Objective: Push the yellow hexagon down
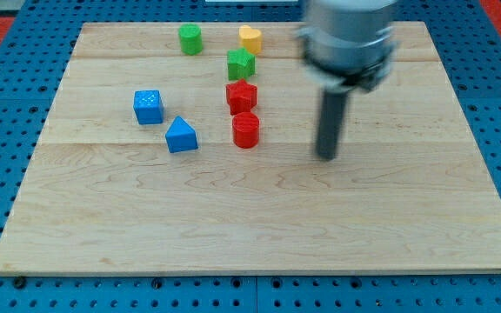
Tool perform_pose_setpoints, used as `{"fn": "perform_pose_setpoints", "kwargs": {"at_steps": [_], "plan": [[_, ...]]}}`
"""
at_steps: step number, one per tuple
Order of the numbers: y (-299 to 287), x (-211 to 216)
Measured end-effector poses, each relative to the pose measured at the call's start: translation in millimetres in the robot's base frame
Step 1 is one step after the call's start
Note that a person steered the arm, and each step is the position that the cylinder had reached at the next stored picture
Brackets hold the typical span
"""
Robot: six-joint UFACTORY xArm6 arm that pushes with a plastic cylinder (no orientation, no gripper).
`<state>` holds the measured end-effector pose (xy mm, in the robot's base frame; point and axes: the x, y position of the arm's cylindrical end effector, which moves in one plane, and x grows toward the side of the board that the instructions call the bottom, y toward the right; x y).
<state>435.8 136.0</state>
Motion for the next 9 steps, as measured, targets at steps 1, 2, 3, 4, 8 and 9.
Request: {"fn": "perform_pose_setpoints", "kwargs": {"at_steps": [1, 2, 3, 4, 8, 9], "plan": [[43, -93], [58, -188], [29, -244], [22, -245], [-35, -181], [-37, -120]]}}
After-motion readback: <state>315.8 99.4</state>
